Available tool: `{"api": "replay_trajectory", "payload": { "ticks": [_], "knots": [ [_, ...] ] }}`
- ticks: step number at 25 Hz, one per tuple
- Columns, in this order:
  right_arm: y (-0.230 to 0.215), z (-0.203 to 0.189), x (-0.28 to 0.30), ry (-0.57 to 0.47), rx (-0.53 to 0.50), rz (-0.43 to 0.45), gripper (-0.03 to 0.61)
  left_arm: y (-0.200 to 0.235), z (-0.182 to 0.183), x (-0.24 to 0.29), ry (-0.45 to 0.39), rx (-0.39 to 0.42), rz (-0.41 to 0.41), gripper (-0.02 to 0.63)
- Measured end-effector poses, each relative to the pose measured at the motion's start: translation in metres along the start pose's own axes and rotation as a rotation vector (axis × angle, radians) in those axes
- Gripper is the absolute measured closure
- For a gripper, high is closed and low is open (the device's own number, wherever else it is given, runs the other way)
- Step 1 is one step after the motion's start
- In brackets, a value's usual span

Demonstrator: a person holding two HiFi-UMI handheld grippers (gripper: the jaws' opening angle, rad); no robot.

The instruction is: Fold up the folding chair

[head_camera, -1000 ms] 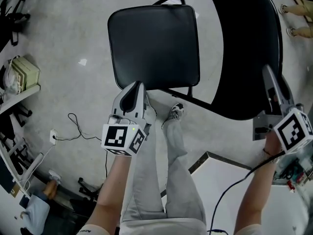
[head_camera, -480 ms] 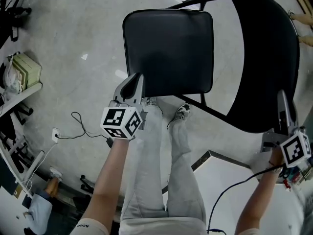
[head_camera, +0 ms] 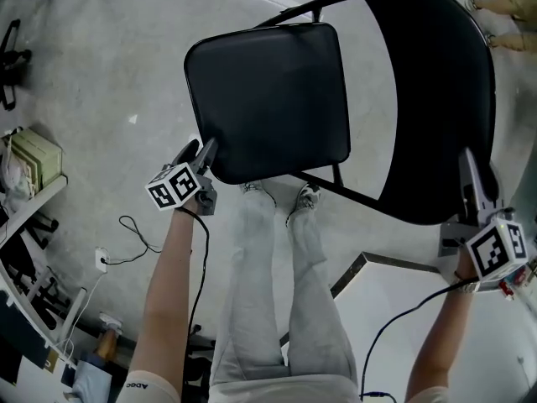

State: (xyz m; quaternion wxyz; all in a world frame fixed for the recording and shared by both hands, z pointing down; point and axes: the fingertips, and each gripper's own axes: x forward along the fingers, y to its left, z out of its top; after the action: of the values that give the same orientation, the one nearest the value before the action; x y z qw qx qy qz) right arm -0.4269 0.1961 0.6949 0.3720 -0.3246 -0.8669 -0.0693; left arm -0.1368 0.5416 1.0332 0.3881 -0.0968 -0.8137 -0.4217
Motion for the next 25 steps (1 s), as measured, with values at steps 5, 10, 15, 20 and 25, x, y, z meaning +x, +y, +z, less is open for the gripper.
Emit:
{"api": "replay_trajectory", "payload": {
  "ticks": [5, 10, 15, 20, 25],
  "knots": [
    [-0.003, -0.003, 0.000, 0.000, 0.011, 0.011, 0.434, 0.011, -0.015, 0.021, 0.023, -0.134, -0.092, 0.322],
    [-0.007, -0.005, -0.001, -0.002, 0.028, 0.013, 0.434, 0.013, -0.014, 0.030, 0.053, -0.139, -0.143, 0.319],
    [-0.009, -0.002, 0.004, 0.002, 0.026, 0.011, 0.433, 0.013, -0.016, 0.038, 0.100, -0.196, -0.194, 0.307],
    [-0.012, -0.004, 0.002, 0.000, 0.057, 0.010, 0.433, 0.013, -0.016, 0.037, 0.132, -0.220, -0.215, 0.307],
    [-0.010, 0.001, 0.003, 0.003, 0.055, 0.063, 0.434, 0.009, -0.018, 0.034, 0.146, -0.196, -0.148, 0.307]
  ]
}}
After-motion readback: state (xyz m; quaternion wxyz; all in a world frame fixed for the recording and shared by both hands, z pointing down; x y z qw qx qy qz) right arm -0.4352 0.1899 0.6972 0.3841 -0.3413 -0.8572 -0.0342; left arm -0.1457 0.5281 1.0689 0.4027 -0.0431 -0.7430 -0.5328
